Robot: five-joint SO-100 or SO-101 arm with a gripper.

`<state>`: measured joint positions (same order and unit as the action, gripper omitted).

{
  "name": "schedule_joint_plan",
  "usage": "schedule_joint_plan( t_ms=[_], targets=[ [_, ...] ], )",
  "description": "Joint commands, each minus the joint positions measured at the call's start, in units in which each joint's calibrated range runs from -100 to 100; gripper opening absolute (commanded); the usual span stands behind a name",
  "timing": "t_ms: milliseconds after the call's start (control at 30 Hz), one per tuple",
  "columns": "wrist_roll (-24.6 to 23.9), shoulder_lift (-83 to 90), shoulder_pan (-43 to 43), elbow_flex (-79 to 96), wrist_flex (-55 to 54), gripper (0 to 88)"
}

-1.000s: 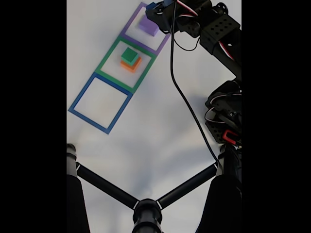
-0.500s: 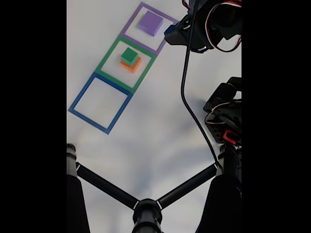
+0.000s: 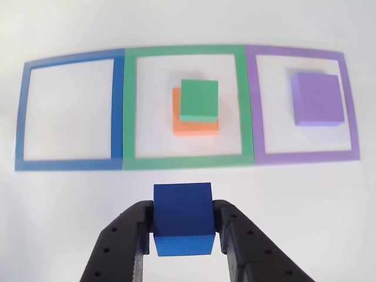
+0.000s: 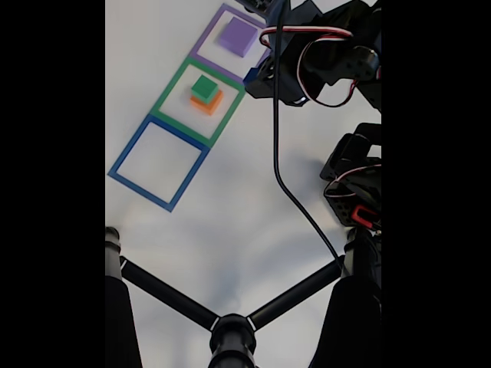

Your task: Tower of hanoi

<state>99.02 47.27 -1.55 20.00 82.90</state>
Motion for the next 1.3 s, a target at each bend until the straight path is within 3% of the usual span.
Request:
schedule_joint_plan(
  t_ms=[0, 267, 667, 1267],
  targets=[
    [1.0, 3.8, -0.4, 15.7, -18.5, 3.2],
    [1.0, 7.9, -2.6, 36.7, -43.4, 2.8],
    [1.0, -1.9, -4.4, 51.2, -74.8, 3.0],
    [1.0, -12.6, -4.4, 54.9, -91.2, 3.4]
  ],
)
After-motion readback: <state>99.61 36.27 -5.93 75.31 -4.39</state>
